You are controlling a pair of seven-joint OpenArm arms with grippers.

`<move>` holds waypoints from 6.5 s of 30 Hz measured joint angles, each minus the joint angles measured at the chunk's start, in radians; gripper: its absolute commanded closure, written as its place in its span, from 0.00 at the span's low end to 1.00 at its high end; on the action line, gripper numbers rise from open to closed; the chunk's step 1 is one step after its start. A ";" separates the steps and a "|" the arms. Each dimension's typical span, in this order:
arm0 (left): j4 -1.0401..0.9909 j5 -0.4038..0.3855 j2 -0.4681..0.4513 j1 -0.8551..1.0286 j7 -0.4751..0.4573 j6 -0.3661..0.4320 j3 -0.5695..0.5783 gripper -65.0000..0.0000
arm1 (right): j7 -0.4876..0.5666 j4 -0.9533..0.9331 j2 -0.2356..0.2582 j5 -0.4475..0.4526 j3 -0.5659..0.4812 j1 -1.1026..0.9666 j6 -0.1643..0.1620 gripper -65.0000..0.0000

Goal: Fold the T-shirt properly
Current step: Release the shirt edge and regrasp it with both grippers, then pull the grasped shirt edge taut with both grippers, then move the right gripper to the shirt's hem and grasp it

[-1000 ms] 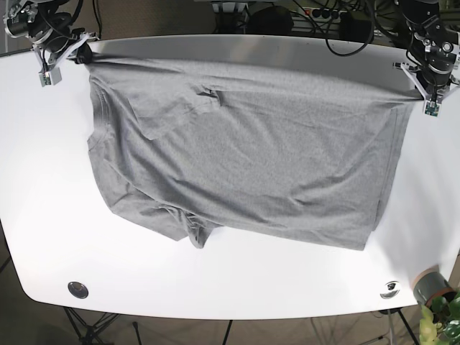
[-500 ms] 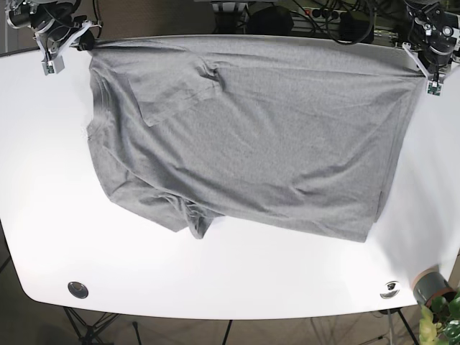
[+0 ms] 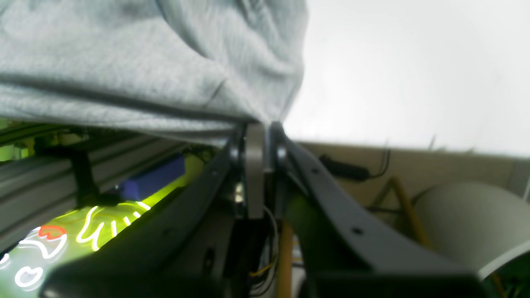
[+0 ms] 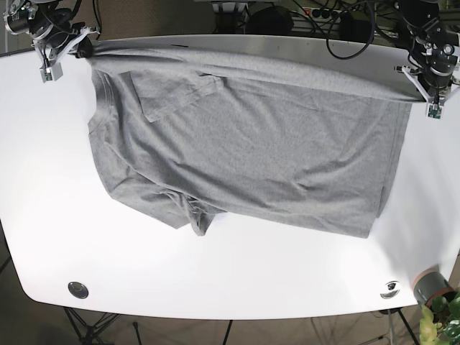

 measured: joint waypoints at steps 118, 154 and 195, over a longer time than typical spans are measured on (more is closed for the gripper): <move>-0.093 -0.074 0.000 0.158 -0.239 0.006 -0.022 0.53 | 0.225 0.028 0.121 -0.138 -0.229 -0.010 -0.003 0.21; -0.146 -0.055 -0.019 -0.166 -0.217 0.008 0.051 0.53 | 0.377 -0.620 0.212 -0.163 -0.565 0.719 -0.165 0.34; -0.296 0.016 -0.046 -0.258 -0.220 0.008 0.052 0.52 | 0.802 -1.118 0.254 -0.143 -0.930 0.908 -0.229 0.91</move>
